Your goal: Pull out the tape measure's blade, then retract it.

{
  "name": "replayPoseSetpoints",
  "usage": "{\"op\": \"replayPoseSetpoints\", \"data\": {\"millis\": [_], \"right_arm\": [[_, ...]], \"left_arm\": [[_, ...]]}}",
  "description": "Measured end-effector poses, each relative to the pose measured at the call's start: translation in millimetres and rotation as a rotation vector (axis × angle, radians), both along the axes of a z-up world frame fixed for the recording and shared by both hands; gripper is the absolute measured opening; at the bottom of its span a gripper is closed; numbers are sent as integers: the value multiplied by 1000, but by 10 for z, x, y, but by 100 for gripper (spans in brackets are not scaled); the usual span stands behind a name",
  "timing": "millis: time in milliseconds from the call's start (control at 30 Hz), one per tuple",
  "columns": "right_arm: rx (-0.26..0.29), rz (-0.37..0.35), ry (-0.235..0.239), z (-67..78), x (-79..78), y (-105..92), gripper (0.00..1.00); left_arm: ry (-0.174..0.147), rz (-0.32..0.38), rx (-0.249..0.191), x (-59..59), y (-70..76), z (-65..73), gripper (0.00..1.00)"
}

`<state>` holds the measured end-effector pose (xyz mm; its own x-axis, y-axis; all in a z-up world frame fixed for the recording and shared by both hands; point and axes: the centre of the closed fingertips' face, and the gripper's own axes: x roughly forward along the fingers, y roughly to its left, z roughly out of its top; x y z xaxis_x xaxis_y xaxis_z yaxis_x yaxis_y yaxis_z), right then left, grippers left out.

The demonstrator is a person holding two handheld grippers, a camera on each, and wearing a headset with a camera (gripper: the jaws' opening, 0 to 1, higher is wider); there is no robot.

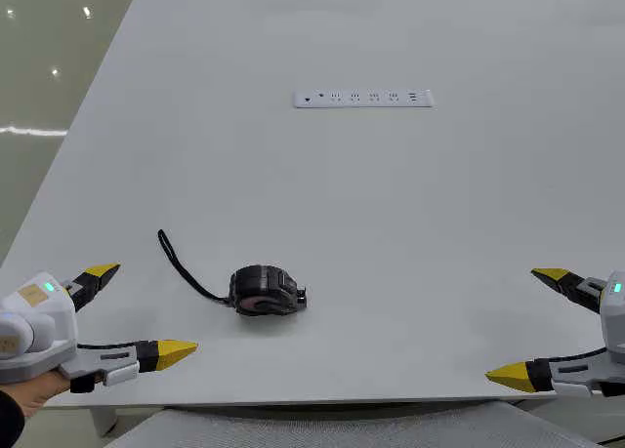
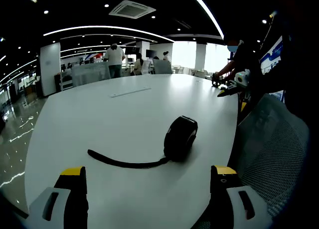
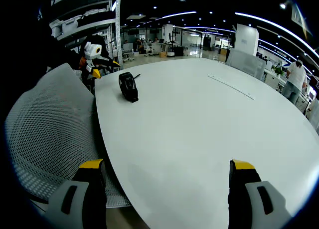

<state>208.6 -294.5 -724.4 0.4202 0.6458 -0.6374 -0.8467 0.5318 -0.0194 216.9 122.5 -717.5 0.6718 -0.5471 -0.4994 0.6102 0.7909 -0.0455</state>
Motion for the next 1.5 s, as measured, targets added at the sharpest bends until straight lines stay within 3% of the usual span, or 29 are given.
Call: {"op": "replayPoseSetpoints", "data": {"millis": [300, 433, 700, 833, 933, 1100, 1267, 1367, 1433, 1500], "right_arm": [[4, 1, -12, 10, 23, 13, 100], [18, 8, -40, 45, 54, 25, 100], [14, 16, -35, 26, 42, 49, 100], [-7, 12, -16, 26, 72, 66, 100], [-1, -6, -7, 62, 110, 71, 100], [0, -3, -9, 117, 156, 120, 100], [-6, 45, -23, 147, 182, 232, 100], [-7, 59, -24, 164, 193, 267, 100], [5, 89, -43, 189, 208, 315, 100], [-4, 97, -29, 175, 219, 338, 100]], "left_arm": [[6, -2, 2, -12, -20, -1, 100], [4, -5, 7, -19, -42, 6, 100], [1, -14, 8, -26, -57, 19, 100], [-13, -51, 38, -2, -48, 53, 98], [8, -63, 57, 7, -64, 56, 97], [17, -108, 54, 24, -193, 138, 100], [32, -158, 61, 73, -324, 159, 100], [38, -189, 74, 84, -395, 160, 100], [30, -218, 106, 97, -449, 160, 100], [47, -244, 116, 95, -496, 135, 100]]}}
